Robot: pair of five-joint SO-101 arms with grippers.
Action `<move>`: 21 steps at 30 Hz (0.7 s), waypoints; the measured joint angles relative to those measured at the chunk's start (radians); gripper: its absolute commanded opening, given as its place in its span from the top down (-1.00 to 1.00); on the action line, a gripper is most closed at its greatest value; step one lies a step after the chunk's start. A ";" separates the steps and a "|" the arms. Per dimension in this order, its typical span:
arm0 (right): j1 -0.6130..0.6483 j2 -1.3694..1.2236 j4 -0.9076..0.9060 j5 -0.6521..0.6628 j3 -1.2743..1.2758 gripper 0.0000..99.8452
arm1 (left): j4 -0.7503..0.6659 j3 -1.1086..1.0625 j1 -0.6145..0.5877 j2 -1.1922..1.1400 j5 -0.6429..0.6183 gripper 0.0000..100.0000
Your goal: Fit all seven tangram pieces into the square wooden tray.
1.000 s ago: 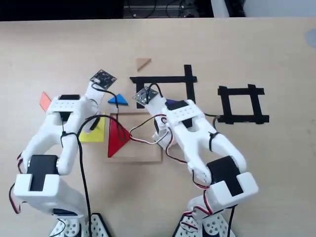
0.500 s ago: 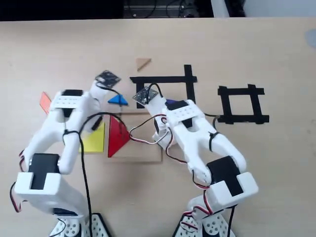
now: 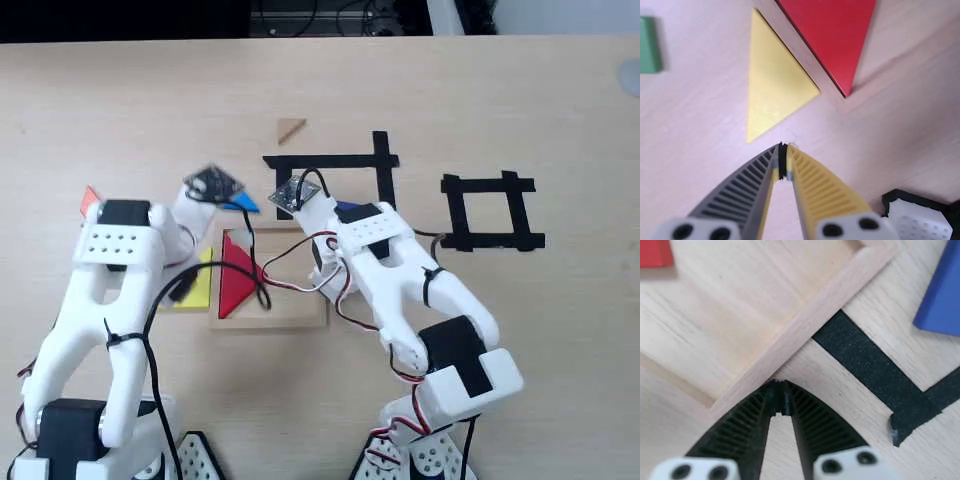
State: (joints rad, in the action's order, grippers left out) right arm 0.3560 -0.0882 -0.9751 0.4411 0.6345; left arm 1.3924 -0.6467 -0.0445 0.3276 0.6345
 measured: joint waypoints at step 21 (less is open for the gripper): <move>0.000 0.000 0.000 0.000 0.002 0.98 | -0.114 0.061 -0.180 -0.483 0.160 0.94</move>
State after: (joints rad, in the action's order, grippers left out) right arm 0.3560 -0.0882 -0.9751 0.4411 0.6360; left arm 1.2789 -0.5854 -0.2240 -0.1557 0.7940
